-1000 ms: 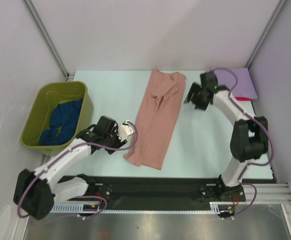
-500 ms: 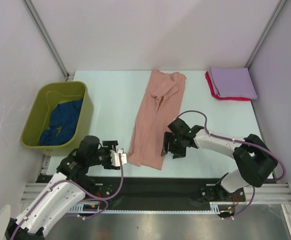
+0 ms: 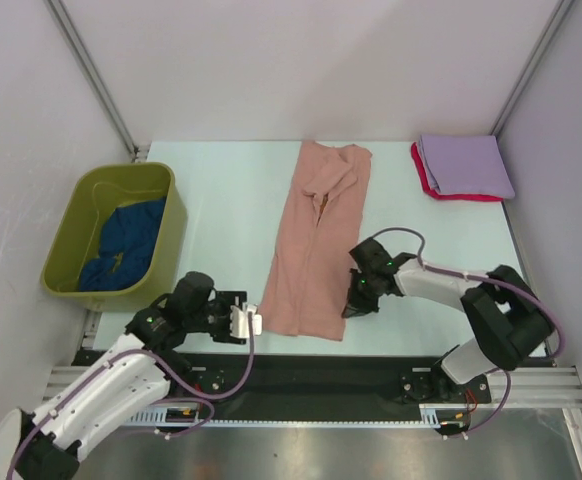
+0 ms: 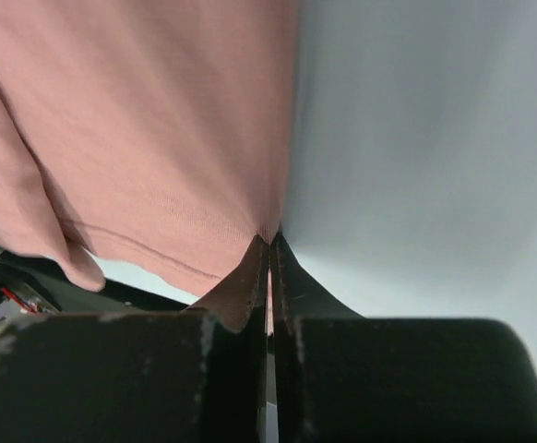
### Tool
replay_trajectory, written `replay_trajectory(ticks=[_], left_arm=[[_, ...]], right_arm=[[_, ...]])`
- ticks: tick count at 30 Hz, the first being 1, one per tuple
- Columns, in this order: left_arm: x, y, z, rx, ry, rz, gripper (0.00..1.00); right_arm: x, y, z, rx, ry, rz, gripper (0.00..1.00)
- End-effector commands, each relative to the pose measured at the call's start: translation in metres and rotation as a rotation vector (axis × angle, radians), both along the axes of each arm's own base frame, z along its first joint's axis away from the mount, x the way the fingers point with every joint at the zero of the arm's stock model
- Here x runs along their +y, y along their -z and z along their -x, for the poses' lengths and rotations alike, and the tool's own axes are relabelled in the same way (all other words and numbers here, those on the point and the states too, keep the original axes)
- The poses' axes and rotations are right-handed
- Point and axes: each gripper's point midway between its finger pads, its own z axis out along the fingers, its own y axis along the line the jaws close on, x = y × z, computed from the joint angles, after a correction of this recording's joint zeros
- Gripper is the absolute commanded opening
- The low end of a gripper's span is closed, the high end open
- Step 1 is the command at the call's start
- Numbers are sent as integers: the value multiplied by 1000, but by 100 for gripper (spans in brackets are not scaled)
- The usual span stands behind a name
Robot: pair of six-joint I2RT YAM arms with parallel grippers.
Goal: Fold and stack the t-shirts
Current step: Fold the tshirt
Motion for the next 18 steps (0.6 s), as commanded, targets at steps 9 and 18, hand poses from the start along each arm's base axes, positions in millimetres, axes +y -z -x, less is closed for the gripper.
replay_trajectory(ticks=[9, 18], left_arm=[[-72, 23, 38, -28, 386, -92, 70], [-91, 49, 52, -145, 650, -174, 72]], right_arm=[[-89, 11, 49, 73, 60, 129, 4], [-78, -12, 68, 55, 40, 99, 48]])
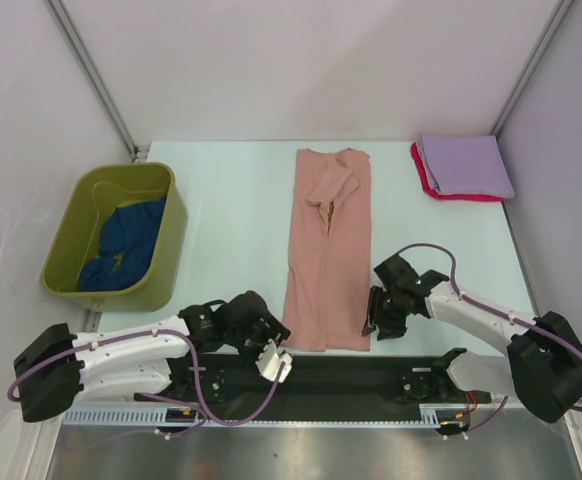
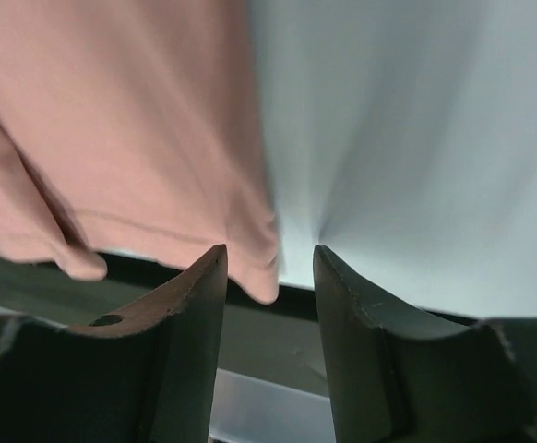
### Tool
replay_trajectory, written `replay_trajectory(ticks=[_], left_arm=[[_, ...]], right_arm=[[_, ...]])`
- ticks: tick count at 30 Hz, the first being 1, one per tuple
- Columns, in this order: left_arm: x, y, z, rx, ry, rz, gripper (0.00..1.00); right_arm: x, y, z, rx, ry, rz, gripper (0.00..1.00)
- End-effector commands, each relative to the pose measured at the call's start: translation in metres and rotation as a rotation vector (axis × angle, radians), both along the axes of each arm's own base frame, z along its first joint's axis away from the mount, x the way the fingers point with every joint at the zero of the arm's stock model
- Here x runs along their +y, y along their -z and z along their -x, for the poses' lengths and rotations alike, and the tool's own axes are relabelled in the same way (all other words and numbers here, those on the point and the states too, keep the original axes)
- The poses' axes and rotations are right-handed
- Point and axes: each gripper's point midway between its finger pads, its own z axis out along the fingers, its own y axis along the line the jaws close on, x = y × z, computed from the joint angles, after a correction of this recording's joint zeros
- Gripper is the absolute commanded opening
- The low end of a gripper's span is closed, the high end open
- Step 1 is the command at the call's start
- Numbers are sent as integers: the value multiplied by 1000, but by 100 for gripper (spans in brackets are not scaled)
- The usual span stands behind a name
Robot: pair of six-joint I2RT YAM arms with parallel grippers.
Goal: Fold and stack the t-shirts
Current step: Fold the tshirt
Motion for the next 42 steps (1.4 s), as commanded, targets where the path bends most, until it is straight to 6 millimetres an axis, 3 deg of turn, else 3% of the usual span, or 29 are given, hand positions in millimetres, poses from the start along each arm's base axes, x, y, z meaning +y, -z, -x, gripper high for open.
replay_trajectory(ticks=[1, 4, 9, 11, 13, 16, 17, 20, 23, 24, 26, 28, 31, 32, 33, 35, 36, 38, 39, 41, 42], left_arm=[[-8, 8, 2, -91, 156, 0, 72], [-9, 14, 6, -92, 208, -17, 71], [-11, 25, 7, -92, 247, -48, 57], [-15, 25, 2, -119, 243, -35, 50], [-18, 26, -1, -133, 244, -40, 44], [-19, 28, 1, -122, 258, -48, 21], [-19, 27, 1, -117, 257, -48, 2], [-22, 16, -2, -84, 190, -38, 0], [-34, -8, -17, -57, 59, 21, 0], [-39, -25, -31, -27, -25, 61, 0], [-43, -39, -45, 22, -96, 96, 0], [-41, -60, -72, 46, -205, 129, 0], [-34, -72, -105, 69, -311, 132, 0], [-33, -67, -113, 87, -337, 113, 0], [-31, -79, -132, 79, -387, 129, 0], [-32, -84, -152, 87, -434, 129, 0], [-33, -92, -174, 94, -484, 139, 0], [-34, -93, -196, 100, -527, 131, 0], [-38, -94, -217, 103, -558, 129, 0], [-35, -93, -240, 98, -613, 114, 0], [-42, -103, -257, 90, -638, 133, 0]], right_arm=[[5, -4, 25, 41, -28, 21, 48], [10, 3, 35, 40, -38, 7, 47], [15, 11, 39, 57, -25, -20, 43], [17, 8, 35, 43, -23, -27, 37], [23, 3, 30, 28, -30, -48, 23], [22, -3, 27, 20, -41, -39, 10], [24, -8, 22, 4, -40, -42, 8], [25, -23, 12, -25, -31, -61, 0], [28, -38, -3, -54, -17, -89, 0], [30, -44, -8, -62, -13, -100, 0], [29, -58, -27, -97, -6, -109, 0], [26, -67, -46, -119, 23, -131, 0], [17, -83, -90, -178, 47, -141, 0], [15, -85, -102, -198, 30, -133, 0], [14, -79, -112, -183, 31, -122, 0], [10, -94, -148, -235, 51, -138, 0], [10, -87, -160, -220, 42, -130, 0], [10, -100, -190, -277, 43, -138, 0], [5, -89, -202, -259, 52, -121, 0], [3, -95, -225, -287, 65, -131, 0], [0, -94, -233, -287, 78, -137, 0]])
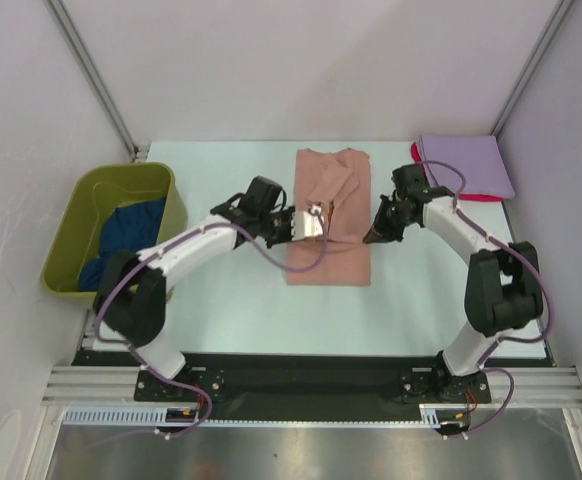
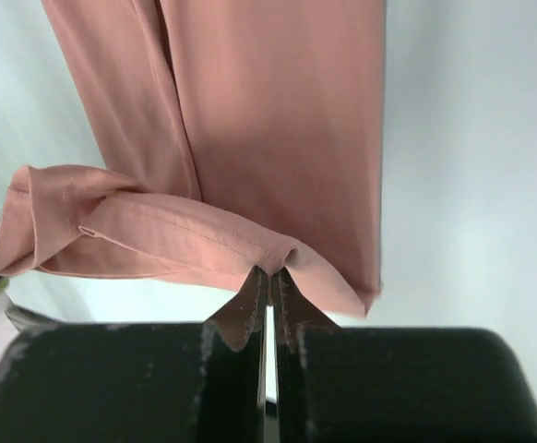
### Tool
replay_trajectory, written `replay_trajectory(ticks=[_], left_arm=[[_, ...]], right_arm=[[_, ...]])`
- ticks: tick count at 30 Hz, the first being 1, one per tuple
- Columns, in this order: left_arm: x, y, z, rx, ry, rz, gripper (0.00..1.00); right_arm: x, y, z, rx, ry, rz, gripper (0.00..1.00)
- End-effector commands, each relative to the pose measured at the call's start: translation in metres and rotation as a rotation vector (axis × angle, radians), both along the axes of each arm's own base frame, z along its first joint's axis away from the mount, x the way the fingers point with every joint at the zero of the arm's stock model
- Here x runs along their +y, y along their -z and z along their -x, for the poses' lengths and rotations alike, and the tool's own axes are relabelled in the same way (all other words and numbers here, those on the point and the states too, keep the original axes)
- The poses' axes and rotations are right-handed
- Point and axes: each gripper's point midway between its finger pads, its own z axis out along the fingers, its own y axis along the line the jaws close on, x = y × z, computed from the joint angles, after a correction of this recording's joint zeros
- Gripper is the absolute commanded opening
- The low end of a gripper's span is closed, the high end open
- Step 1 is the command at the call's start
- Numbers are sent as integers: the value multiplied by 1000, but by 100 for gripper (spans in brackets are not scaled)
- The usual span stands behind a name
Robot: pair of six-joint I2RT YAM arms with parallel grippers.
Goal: Fold and stack the t-shirts
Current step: Fold the tshirt
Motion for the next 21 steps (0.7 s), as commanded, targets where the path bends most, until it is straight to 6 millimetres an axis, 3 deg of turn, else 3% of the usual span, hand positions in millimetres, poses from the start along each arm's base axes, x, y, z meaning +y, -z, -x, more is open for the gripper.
replay_trajectory(ticks=[1, 2, 3, 5, 6, 8, 9, 11, 12, 15, 20, 21], left_arm=[[-6, -5, -42, 40, -104, 9, 0], [-4, 2, -49, 61, -121, -3, 0], [-10, -9, -63, 38, -132, 15, 0], [-12, 5, -79, 50, -160, 10, 0], [-14, -3, -91, 27, -172, 27, 0], [-16, 10, -102, 34, -185, 11, 0], [-20, 5, -110, 19, -191, 18, 0], [-23, 17, -118, 41, -213, 6, 0], [-26, 12, -125, 35, -229, 13, 0], [-24, 21, -134, 38, -251, -4, 0], [-17, 37, -147, 22, -295, -56, 0], [-16, 39, -148, 27, -304, -62, 0]], right_arm=[[-4, -2, -38, -56, -15, -19, 0], [-4, -6, -49, -75, -11, -30, 0], [-7, -6, -56, -75, 0, -38, 0], [-9, 5, -64, -48, 14, -39, 0], [-10, 3, -71, -56, 22, -39, 0], [-13, 10, -80, -53, 37, -39, 0], [-14, 9, -86, -64, 42, -41, 0], [-19, 19, -93, -44, 59, -34, 0], [-20, 18, -100, -50, 64, -41, 0], [-20, 31, -108, -28, 71, -57, 0], [-20, 37, -125, -24, 85, -80, 0], [-23, 39, -127, -25, 93, -68, 6]])
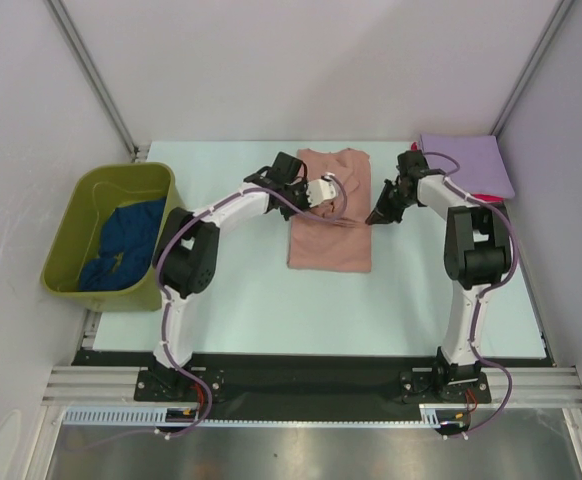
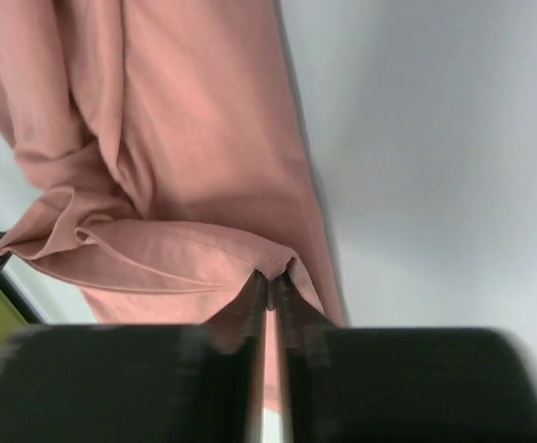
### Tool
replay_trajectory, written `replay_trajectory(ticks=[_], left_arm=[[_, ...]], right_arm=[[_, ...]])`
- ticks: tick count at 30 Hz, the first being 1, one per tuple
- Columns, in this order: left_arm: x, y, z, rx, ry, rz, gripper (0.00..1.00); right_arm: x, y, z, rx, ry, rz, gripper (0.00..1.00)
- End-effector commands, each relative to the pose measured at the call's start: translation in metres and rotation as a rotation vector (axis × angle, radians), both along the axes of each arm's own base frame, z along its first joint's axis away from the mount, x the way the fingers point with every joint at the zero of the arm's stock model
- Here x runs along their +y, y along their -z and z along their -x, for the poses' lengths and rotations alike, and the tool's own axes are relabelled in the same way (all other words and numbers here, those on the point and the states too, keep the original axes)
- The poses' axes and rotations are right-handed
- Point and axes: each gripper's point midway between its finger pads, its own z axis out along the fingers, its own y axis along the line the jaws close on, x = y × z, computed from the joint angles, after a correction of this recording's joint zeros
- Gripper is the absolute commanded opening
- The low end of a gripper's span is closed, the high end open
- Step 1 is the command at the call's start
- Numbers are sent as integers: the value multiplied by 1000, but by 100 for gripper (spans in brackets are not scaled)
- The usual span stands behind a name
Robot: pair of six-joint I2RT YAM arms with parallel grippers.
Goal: Fold and stack the t-shirts
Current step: Fold the tshirt
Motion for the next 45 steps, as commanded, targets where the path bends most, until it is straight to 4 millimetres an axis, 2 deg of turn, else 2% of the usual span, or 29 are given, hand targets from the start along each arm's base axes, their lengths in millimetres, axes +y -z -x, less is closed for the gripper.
replay_trajectory(ticks=[1, 2, 3, 4, 7, 8, 9, 11, 12, 14, 15, 16, 17, 20, 21, 22, 23, 24, 25, 26, 28, 29, 30, 31, 33, 34, 35, 38, 45], left_arm=[[7, -5, -20, -32, -78, -20, 0], [7, -3, -22, -33, -86, -23, 2], [7, -4, -26, -41, -101, -19, 9], [10, -2, -30, -52, -126, -33, 33], [12, -23, -55, -130, -230, -5, 60], [20, -34, -66, -156, -306, 13, 63], [23, -52, -76, -187, -351, 42, 65], [35, -77, -82, -170, -433, 125, 70], [37, -85, -81, -152, -442, 165, 71], [43, -101, -72, -105, -454, 233, 72], [45, -92, -62, -72, -445, 220, 72], [44, -91, -52, -51, -418, 215, 67], [39, -85, -37, -15, -358, 195, 64], [21, -68, 14, 94, -221, 182, 58], [15, -63, 33, 144, -175, 189, 57], [11, -59, 45, 177, -143, 187, 54], [7, -37, 84, 281, -48, 139, 52], [6, -41, 85, 277, -43, 146, 52], [8, -36, 90, 284, -36, 135, 53], [9, -23, 104, 312, -17, 112, 53], [6, -24, 115, 270, 37, 102, 57], [-1, -24, 124, 228, 106, 81, 58], [3, -12, 135, 223, 130, 57, 59], [-2, -20, 132, 157, 152, 70, 60], [-4, -8, 143, 152, 200, 31, 61], [-5, -5, 140, 132, 198, 25, 61], [3, 7, 140, 113, 187, -23, 60], [13, 23, 142, 70, 212, -94, 59], [20, 46, 144, 16, 213, -150, 54]], right_arm=[[-2, -8, -25, -58, 15, -6, 16], [-5, -11, -29, -66, 24, 0, 35], [-13, -10, -31, -59, 43, 21, 43], [-18, -12, -34, -62, 53, 35, 48], [-40, -34, -47, -124, 99, 114, 52], [-46, -54, -49, -174, 102, 141, 53], [-53, -61, -50, -198, 118, 184, 54], [-49, -83, -44, -256, 92, 204, 55], [-45, -77, -35, -243, 68, 202, 55], [-23, -77, -20, -246, 2, 174, 53], [-14, -72, -14, -244, -24, 159, 52], [-8, -61, -5, -218, -45, 143, 49], [7, -58, 1, -212, -81, 114, 40], [33, -50, 4, -204, -125, 45, 29], [35, -42, 7, -166, -120, 34, 29], [36, -40, 10, -145, -112, 25, 29], [34, -29, 32, -83, -107, 16, 38], [34, -38, 32, -102, -107, 13, 38], [32, -36, 39, -91, -106, 19, 45], [26, -26, 55, -49, -104, 51, 49], [21, -26, 72, -39, -116, 86, 52], [19, -16, 85, -11, -121, 101, 53], [20, -11, 93, 0, -131, 101, 53], [20, -11, 98, 2, -128, 94, 53], [20, 2, 110, 32, -120, 78, 53], [18, 5, 112, 36, -113, 76, 52], [18, 6, 112, 31, -106, 72, 52], [14, 17, 124, 67, -105, 97, 52], [13, 34, 129, 90, -97, 95, 52]])
